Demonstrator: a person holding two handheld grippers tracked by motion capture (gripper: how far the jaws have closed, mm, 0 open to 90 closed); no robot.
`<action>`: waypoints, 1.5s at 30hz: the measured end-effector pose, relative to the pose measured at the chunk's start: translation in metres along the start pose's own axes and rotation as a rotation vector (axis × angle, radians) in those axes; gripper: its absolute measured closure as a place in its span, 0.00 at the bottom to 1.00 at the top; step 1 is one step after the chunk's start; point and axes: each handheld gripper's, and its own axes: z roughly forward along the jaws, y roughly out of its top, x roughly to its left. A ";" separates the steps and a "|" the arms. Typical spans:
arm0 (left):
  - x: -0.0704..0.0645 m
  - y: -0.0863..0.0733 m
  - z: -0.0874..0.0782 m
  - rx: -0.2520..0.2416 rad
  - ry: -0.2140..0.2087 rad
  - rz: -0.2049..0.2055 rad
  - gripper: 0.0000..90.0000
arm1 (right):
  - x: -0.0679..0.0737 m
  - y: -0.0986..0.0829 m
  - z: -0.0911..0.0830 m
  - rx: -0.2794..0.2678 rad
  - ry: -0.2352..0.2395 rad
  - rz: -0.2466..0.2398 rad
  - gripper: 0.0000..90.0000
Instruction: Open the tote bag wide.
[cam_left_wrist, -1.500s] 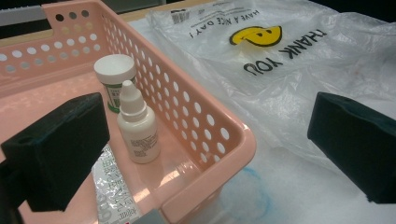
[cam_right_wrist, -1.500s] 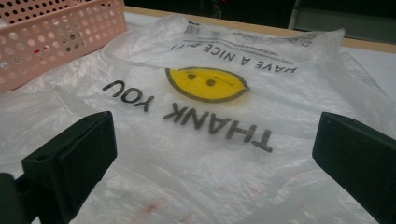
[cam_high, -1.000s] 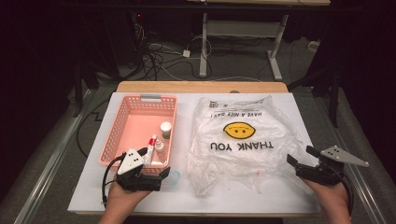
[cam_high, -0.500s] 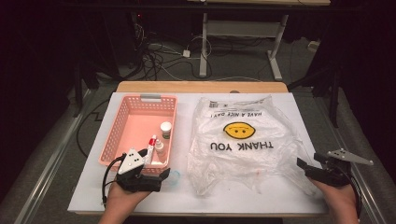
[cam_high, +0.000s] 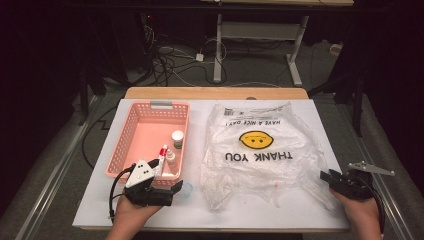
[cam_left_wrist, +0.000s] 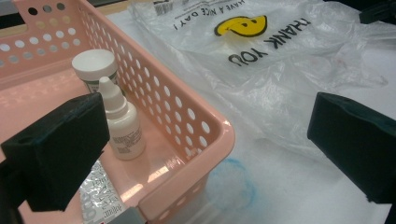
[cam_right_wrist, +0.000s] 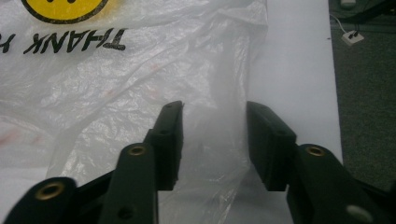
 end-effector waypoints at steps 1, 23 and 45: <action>0.001 0.001 0.000 0.001 -0.002 0.000 0.00 | 0.000 -0.001 0.000 0.001 -0.001 -0.004 0.78; 0.004 -0.006 -0.003 -0.017 -0.017 -0.061 0.00 | 0.055 -0.033 -0.035 0.022 0.049 -0.165 1.00; 0.007 -0.005 -0.007 -0.019 0.005 -0.051 0.00 | 0.057 -0.001 -0.056 -0.173 0.074 -0.189 0.64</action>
